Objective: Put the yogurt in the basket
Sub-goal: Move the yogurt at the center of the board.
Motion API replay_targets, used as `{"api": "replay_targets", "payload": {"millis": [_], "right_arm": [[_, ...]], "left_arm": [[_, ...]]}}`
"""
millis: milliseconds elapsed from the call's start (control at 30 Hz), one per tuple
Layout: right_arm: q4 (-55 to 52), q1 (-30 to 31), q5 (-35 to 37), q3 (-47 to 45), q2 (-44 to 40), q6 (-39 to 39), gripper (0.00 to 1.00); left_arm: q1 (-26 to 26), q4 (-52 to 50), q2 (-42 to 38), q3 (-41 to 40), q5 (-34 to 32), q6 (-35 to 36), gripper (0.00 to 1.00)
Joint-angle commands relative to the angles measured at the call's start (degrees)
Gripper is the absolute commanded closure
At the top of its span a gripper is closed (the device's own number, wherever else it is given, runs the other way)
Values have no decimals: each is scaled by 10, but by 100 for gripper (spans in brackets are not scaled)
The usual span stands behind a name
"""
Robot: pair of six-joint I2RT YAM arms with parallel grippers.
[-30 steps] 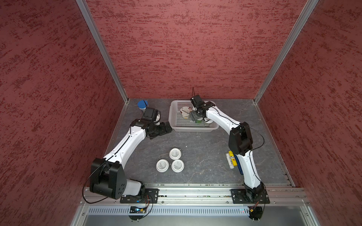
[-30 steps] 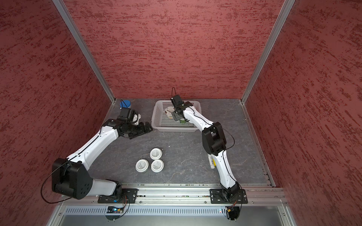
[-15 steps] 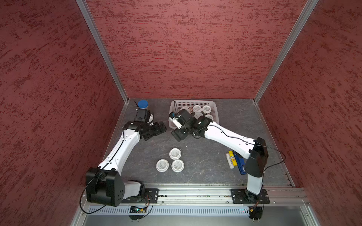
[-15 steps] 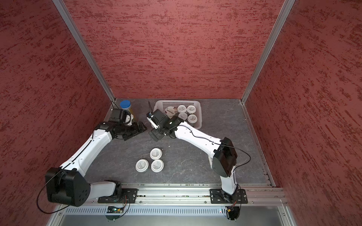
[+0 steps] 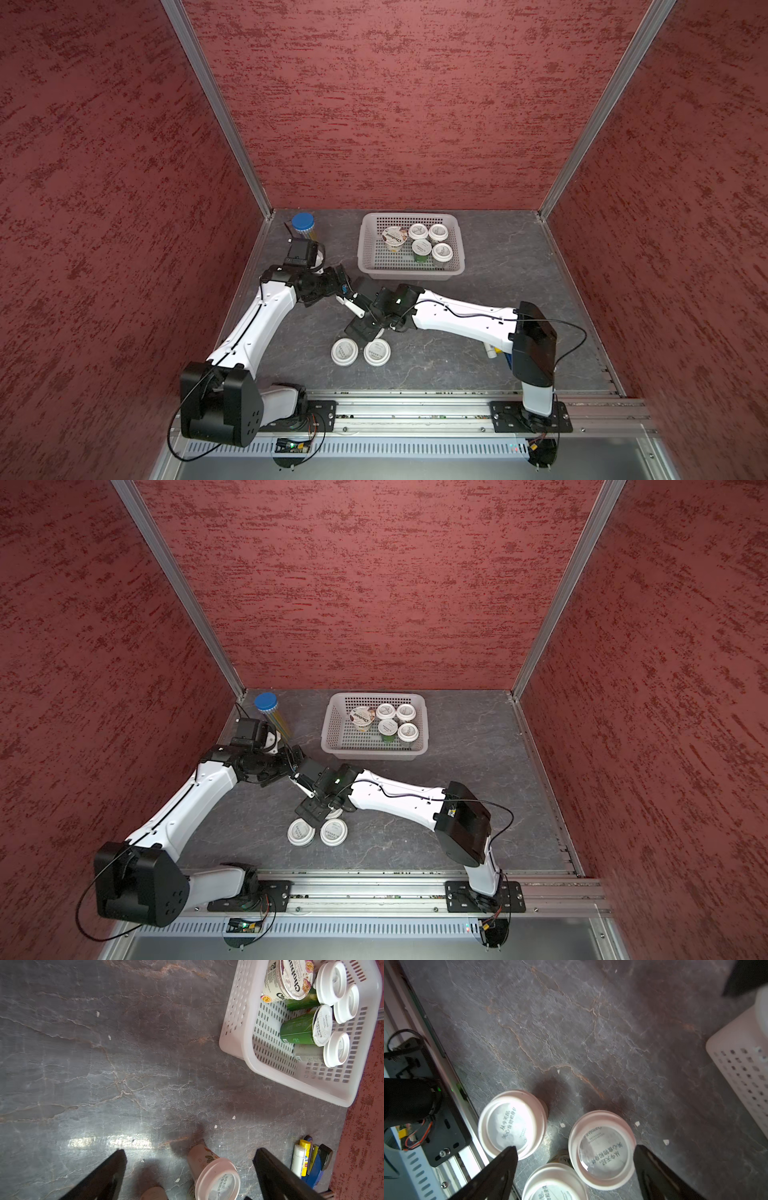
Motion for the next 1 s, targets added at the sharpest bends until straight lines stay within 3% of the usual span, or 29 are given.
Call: {"api": "replay_targets", "payload": {"millis": [0, 233, 633, 967], "right_arm": [[-3, -3, 28, -17, 1, 20, 9], [18, -4, 34, -35, -15, 20, 12], [15, -8, 62, -22, 17, 13, 19], [24, -36, 79, -50, -5, 20, 25]], "left_arm": [[17, -8, -17, -1, -13, -10, 0], [64, 8, -14, -11, 19, -36, 0], [67, 11, -8, -13, 37, -32, 0], [69, 13, -9, -16, 40, -28, 0]]}}
